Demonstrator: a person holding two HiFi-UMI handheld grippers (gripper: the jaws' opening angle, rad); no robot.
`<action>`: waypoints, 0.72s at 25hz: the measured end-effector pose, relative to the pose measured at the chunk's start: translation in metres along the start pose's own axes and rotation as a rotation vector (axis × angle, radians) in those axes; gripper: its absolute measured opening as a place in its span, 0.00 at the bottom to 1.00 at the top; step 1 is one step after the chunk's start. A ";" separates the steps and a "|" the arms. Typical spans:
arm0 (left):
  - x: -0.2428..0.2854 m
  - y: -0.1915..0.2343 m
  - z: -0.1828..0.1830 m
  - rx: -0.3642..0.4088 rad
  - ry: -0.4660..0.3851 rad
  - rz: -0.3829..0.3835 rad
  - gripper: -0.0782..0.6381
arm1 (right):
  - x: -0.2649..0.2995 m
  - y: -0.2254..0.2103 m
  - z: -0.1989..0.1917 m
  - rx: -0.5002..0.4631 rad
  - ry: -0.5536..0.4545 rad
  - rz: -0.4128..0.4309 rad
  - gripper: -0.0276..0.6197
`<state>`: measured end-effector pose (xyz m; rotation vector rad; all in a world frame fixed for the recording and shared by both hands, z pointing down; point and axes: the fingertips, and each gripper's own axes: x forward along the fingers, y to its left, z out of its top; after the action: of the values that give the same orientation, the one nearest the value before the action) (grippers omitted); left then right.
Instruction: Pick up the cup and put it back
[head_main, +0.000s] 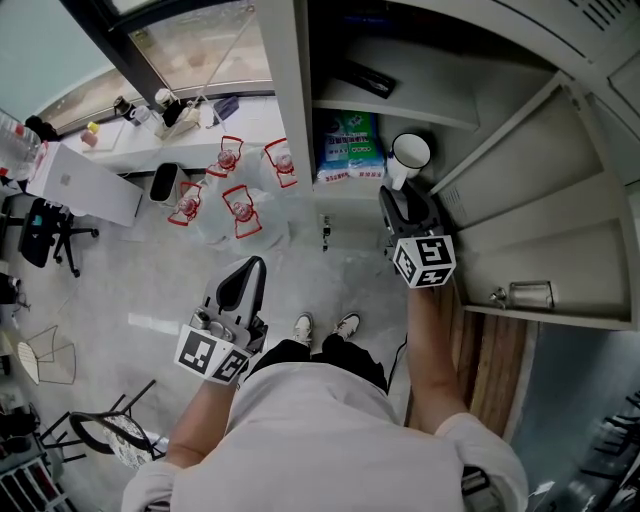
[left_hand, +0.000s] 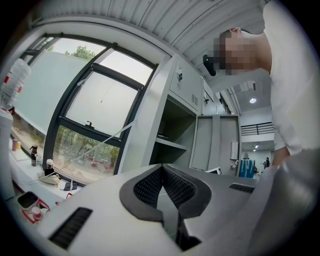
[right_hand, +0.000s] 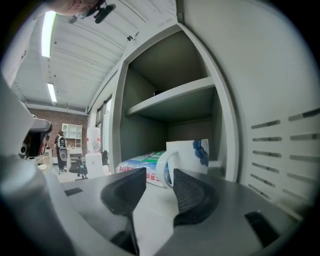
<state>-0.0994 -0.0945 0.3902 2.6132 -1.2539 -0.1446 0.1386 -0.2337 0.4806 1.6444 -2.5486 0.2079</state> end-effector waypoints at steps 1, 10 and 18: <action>0.001 0.000 0.000 -0.001 -0.001 -0.003 0.14 | -0.002 0.000 0.001 -0.001 0.000 -0.007 0.29; 0.010 -0.006 0.004 -0.010 -0.023 -0.062 0.14 | -0.037 0.004 0.004 -0.017 0.033 -0.067 0.20; 0.017 -0.010 0.006 -0.024 -0.041 -0.120 0.14 | -0.087 0.015 0.015 -0.002 0.049 -0.077 0.07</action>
<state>-0.0826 -0.1029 0.3818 2.6776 -1.1000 -0.2343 0.1605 -0.1523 0.4515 1.7109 -2.4439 0.2360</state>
